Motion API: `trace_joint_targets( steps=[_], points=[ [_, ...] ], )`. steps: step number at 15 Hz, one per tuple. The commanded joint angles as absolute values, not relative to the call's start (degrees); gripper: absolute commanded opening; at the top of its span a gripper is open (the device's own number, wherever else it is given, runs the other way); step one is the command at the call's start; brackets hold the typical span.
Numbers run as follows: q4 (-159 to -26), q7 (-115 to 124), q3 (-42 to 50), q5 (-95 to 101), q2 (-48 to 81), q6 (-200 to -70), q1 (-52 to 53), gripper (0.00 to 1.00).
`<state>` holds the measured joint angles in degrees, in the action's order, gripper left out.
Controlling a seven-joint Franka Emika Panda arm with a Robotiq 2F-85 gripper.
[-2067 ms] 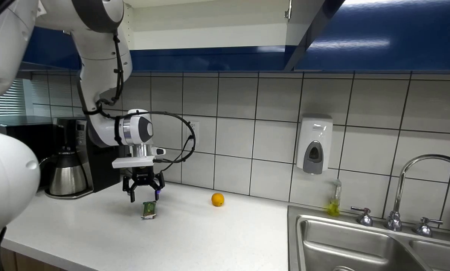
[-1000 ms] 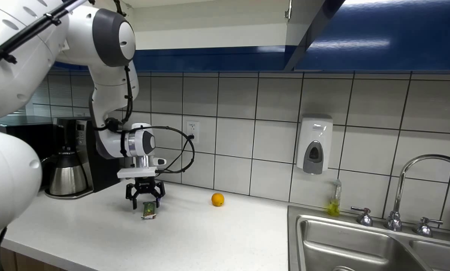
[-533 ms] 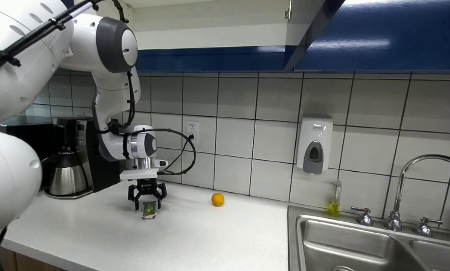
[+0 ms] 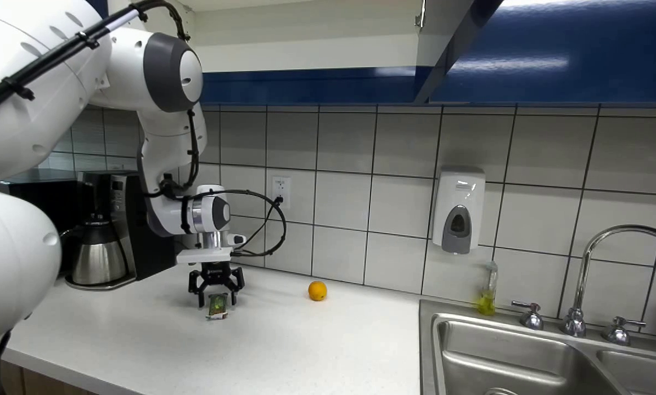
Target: Put the green packet in the open upper cabinet.
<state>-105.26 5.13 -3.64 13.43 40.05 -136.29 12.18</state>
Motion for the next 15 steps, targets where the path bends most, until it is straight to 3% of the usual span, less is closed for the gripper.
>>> trace_joint_targets(
  steps=[1,8,15],
  points=[
    [-103.1,5.8,-2.9,12.7,41.1,-134.5,13.1,0.74],
    [-102.6,5.7,-3.0,12.3,41.4,-134.6,13.3,0.19],
    [-103.1,5.7,-2.9,11.6,40.4,-133.9,12.9,0.18]
  ],
)
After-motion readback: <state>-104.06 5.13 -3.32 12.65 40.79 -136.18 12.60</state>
